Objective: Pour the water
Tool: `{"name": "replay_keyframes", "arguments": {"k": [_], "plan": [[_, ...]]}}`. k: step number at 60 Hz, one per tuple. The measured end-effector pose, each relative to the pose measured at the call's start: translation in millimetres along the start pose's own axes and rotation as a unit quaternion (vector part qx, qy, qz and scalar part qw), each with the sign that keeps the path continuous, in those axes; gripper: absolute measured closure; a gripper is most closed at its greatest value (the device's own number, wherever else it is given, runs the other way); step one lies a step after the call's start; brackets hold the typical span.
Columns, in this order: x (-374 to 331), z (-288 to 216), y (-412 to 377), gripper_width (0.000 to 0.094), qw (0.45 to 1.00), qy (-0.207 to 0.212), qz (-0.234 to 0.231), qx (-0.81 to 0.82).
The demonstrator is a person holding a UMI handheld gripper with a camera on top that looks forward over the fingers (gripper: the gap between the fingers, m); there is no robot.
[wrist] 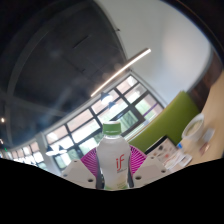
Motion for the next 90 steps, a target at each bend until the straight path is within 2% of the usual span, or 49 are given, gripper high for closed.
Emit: {"name": "replay_keyframes", "arguments": {"k": [5,8,13,17,23,24,25,32,33,34,37,45,58,62,64,66,67,71,79,90], "plan": [[-30.3,-26.2,46.2,0.0578,0.986,0.034,0.08,-0.141],[-42.0,-26.0,73.5,0.0579,0.971,0.034,0.122,-0.201],[-60.6,3.3,120.8,0.0579,0.952,-0.01,0.171,-0.253],[-82.4,31.1,140.6,0.0578,0.945,-0.053,0.184,-0.264],[-81.3,47.2,156.1,0.0578,0.932,-0.077,0.202,-0.29],[-104.2,61.2,152.6,0.0578,0.93,-0.08,0.203,-0.294],[-90.8,66.3,161.9,0.0577,0.93,-0.083,0.207,-0.293],[-101.2,76.4,145.1,0.0573,0.926,-0.103,0.202,-0.303],[-124.7,80.4,136.9,0.0574,0.923,-0.106,0.2,-0.31],[-101.4,85.5,150.8,0.0572,0.921,-0.107,0.202,-0.316],[-112.2,88.0,141.0,0.0563,0.916,-0.115,0.198,-0.331],[-116.3,93.3,128.7,0.0564,0.915,-0.105,0.204,-0.331],[-139.2,95.4,102.3,0.0465,0.919,-0.118,0.205,-0.314],[-132.8,95.4,109.5,0.0382,0.918,-0.136,0.213,-0.305],[-138.8,97.3,108.2,0.0262,0.918,-0.15,0.213,-0.3],[-145.3,98.5,105.3,0.0099,0.916,-0.164,0.207,-0.301],[-152.4,98.2,92.3,0.0073,0.917,-0.168,0.201,-0.302],[-158.2,88.7,91.0,0.0131,0.916,-0.166,0.202,-0.304],[-206.2,65.1,56.2,0.0115,0.917,-0.156,0.197,-0.309],[-293.0,42.6,2.0,0.0118,0.916,-0.168,0.187,-0.314]]}}
Point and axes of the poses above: the point between the fingertips, and its own axes, seen from behind it with the camera up: y to the right, z down, x forward, the way the camera looks, the point moved 9 cm from there along -x, backward, against the way the camera looks, and after that the axes turned 5 degrees about x, right-handed, at the moved point
